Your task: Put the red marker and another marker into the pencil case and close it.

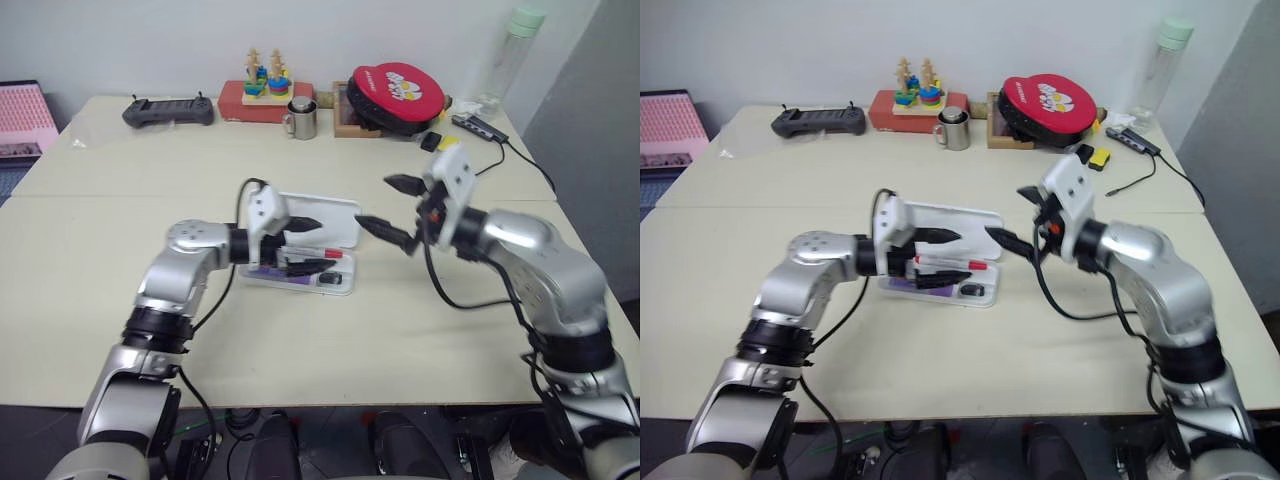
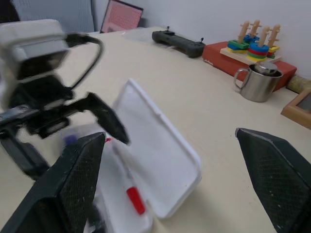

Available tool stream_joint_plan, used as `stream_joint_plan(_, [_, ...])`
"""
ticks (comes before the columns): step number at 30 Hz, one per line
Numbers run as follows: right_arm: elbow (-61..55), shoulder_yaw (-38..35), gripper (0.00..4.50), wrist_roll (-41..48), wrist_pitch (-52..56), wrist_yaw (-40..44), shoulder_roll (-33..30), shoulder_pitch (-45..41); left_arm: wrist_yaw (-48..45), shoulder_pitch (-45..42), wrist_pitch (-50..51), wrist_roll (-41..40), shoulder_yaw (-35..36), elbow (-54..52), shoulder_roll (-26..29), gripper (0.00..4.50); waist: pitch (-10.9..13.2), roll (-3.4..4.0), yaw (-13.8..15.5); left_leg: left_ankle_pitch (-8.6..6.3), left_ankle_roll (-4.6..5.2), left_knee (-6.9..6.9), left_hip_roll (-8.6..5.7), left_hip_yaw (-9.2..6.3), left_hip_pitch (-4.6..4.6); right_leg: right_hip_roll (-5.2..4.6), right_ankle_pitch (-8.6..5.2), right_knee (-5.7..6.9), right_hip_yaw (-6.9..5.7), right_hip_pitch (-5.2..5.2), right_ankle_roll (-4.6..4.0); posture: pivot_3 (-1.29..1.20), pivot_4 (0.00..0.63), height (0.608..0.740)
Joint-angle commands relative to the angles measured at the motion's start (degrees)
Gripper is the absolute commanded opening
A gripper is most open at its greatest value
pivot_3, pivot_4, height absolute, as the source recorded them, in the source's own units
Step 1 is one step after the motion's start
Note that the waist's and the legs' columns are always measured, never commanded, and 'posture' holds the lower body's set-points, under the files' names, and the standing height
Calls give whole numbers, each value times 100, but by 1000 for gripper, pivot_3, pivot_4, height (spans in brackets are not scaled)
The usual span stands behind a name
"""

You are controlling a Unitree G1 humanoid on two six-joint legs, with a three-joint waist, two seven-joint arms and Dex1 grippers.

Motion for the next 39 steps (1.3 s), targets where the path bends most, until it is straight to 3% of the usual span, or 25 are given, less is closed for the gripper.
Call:
stream_joint_plan(1, [1559, 88, 3726, -517, -627, -134, 342, -975, 366, 218, 387, -446, 980, -195, 424, 4500, 0, 1, -32, 0, 0, -2, 0, -1, -1, 0, 0, 0, -2, -1, 0, 0, 150, 740])
stream_joint_plan(6, [3908, 343, 2621, -1207, -1715, -131, 977, -2130, 849, 650, 251, -156, 1332, -291, 896, 4500, 1, 2, -21, 0, 0, -16, -2, 0, -2, -3, 0, -3, -5, -4, -3, 0, 150, 740])
stream_joint_plan(8, [4656, 390, 2040, -1415, -2070, -63, 1145, -2425, 862, 689, 455, -449, 1523, -490, 895, 4500, 2, 2, 24, -1, -1, -21, -3, 1, -5, -6, -2, -4, -9, -5, -6, 0, 150, 740])
stream_joint_plan(9, [5008, 430, 1976, -1519, -2221, -5, 1214, -2553, 884, 722, 554, -614, 1652, -627, 878, 4500, 2, 3, 46, -1, -2, -20, -3, 1, -12, -6, -3, -4, -12, -7, -9, 0, 150, 740])
stream_joint_plan(10, [5324, 486, 1535, -1631, -2354, 82, 1271, -2658, 932, 756, 714, -825, 1804, -773, 842, 4500, 2, 3, 71, -1, -2, -19, -3, 1, -25, -6, -3, -4, -14, -17, -9, 0, 150, 740])
stream_joint_plan(16, [6176, 651, 25, -2012, -2679, 751, 1381, -2822, 1014, 1120, 1218, -1468, 2142, -1422, 830, 4500, 3, 4, 117, -1, -3, -19, -3, 1, -33, -8, -2, -3, -15, -24, -10, 0, 150, 740])
stream_joint_plan(19, [5795, 811, 25, -2099, -2604, 1419, 1320, -2640, 1008, 1081, 1420, -1839, 2263, -1486, 777, 4500, 4, 5, 110, -1, -3, -16, -1, -1, -31, -5, -2, 7, -16, -25, -9, 0, 150, 740])
stream_joint_plan(23, [5394, 793, 25, -2120, -2457, 1651, 1278, -2507, 981, 1028, 1492, -1949, 2144, -1478, 840, 4500, 4, 5, 109, -1, -3, -13, -1, -1, -26, -5, -2, 9, -16, -22, -9, 0, 150, 740])
stream_joint_plan(27, [3994, 943, 25, -1972, -2050, 2245, 1110, -1891, 756, 911, 1467, -1690, 1752, -1202, 1050, 4500, 4, 5, 120, -1, -3, -13, -2, -1, -27, -5, -2, 8, -16, -22, -9, 0, 150, 740])
stream_joint_plan(31, [2858, 1084, 25, -2014, -1648, 2225, 1042, -1268, 430, 836, 1434, -1556, 1438, -1106, 1297, 4500, 4, 5, 116, -1, -3, -14, -1, -2, -28, -5, -2, 7, -17, -22, -9, 0, 150, 740])
stream_joint_plan(39, [1832, 1598, 25, -2394, -1337, 1922, 945, -286, 261, 762, 1497, -1528, 1235, -1041, 1332, 4500, 4, 5, 116, -1, -3, -5, -1, -2, -26, -3, -2, 10, -16, -20, -8, 0, 150, 740])
